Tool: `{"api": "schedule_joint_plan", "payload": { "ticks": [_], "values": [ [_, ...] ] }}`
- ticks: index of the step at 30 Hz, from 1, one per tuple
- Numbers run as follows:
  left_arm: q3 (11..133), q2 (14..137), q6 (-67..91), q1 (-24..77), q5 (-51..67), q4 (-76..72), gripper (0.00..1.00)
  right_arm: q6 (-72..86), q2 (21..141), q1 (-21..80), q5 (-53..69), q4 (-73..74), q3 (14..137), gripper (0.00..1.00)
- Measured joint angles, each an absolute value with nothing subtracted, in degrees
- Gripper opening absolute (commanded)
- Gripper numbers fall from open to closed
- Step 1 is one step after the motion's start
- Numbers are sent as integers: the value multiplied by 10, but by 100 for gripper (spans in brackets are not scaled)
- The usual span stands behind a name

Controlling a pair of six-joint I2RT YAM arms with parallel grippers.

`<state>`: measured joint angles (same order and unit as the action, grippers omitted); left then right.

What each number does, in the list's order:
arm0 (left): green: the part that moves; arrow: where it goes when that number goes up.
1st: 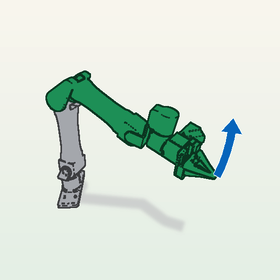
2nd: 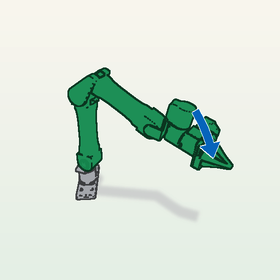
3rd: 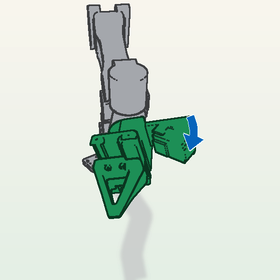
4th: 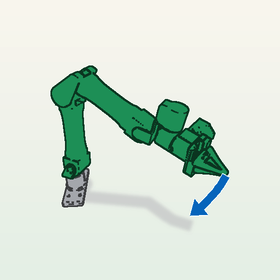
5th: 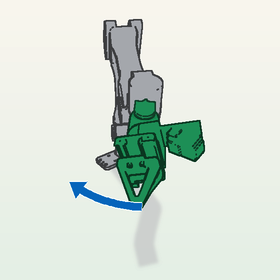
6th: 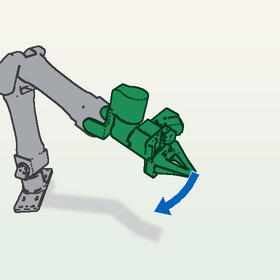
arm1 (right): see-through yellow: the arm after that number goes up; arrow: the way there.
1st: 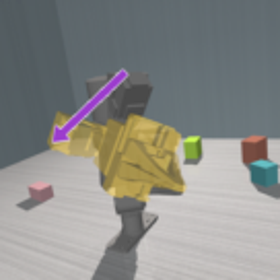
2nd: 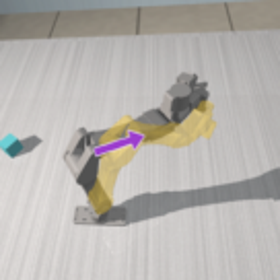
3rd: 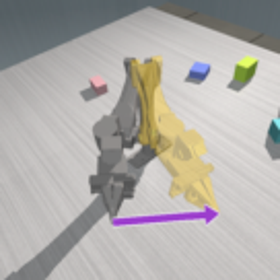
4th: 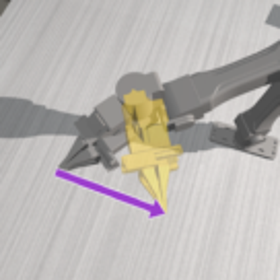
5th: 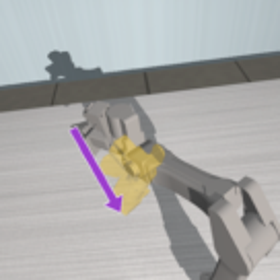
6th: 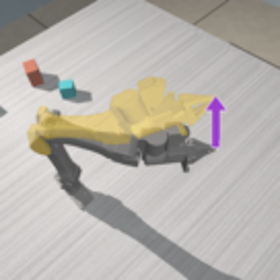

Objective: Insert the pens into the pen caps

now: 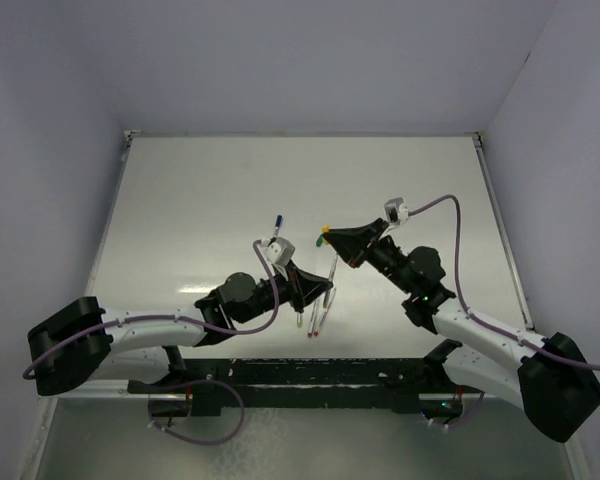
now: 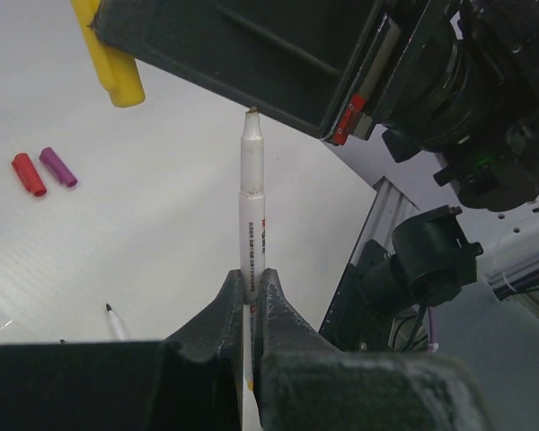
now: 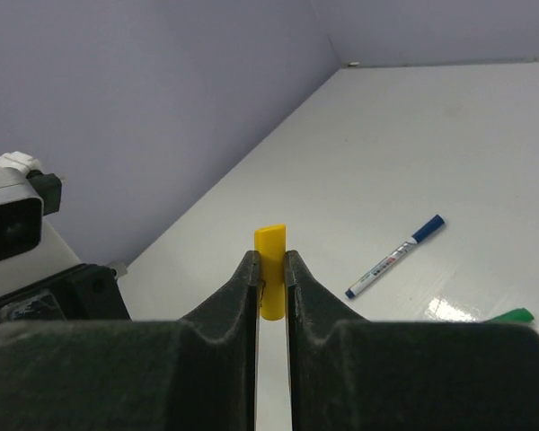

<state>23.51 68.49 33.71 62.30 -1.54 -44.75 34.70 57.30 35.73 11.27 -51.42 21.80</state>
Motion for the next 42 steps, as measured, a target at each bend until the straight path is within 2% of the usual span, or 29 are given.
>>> {"api": "schedule_joint_plan", "payload": {
  "ticks": [6,14,42],
  "values": [
    [231,693,352,623,-15,-495,0,361,577,357,128,-617,191,0],
    [217,693,356,623,-23,-515,0,373,561,357,130,-663,184,0],
    [206,669,354,623,-52,-518,0,420,563,357,132,-721,157,0]
  ]
}}
